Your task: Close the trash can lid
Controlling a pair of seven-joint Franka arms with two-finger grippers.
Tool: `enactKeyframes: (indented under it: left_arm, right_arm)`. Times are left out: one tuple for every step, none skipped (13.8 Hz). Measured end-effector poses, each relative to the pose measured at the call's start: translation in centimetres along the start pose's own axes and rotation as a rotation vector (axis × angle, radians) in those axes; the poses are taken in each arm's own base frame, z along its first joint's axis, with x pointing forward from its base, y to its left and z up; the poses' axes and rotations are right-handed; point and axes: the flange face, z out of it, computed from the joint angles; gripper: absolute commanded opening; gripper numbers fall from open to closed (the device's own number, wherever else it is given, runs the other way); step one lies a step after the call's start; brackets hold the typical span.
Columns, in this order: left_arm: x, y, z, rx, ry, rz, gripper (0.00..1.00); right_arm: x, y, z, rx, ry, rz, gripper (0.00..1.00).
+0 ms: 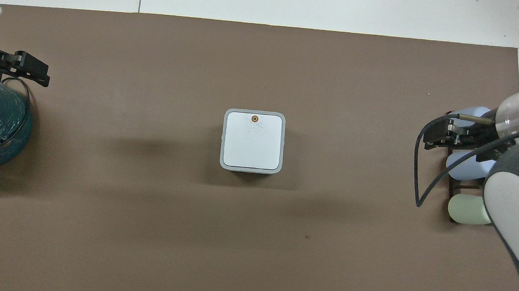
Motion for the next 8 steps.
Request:
enactKeyframes:
  left_arm:
    - [-0.4, 0.1, -0.7, 0.002, 0.011, 0.002, 1.0]
    - [-0.7, 0.2, -1.3, 0.003, 0.017, 0.004, 1.0]
    - [-1.1, 0.4, -1.7, 0.003, 0.018, 0.006, 1.0]
    - [-1.3, 0.6, -1.8, 0.004, 0.018, 0.009, 1.0]
    - [-1.4, 0.8, -1.8, 0.004, 0.016, 0.013, 1.0]
    - [-1.4, 0.9, -1.7, 0.004, 0.015, 0.015, 1.0]
    - [-1.4, 1.0, -1.6, 0.004, 0.015, 0.016, 1.0]
    - [-1.4, 1.0, -1.6, 0.004, 0.014, 0.016, 1.0]
  right_arm:
    - [0.0, 0.0, 0.0, 0.0, 0.0, 0.0, 1.0]
    - [0.0, 0.0, 0.0, 0.0, 0.0, 0.0, 1.0]
    - [0.0, 0.0, 0.0, 0.0, 0.0, 0.0, 1.0]
    - [0.0, 0.0, 0.0, 0.0, 0.0, 0.0, 1.0]
    - [0.0, 0.0, 0.0, 0.0, 0.0, 0.0, 1.0]
    - [0.0, 0.0, 0.0, 0.0, 0.0, 0.0, 1.0]
    - [0.0, 0.0, 0.0, 0.0, 0.0, 0.0, 1.0]
    - [0.0, 0.0, 0.0, 0.0, 0.0, 0.0, 1.0]
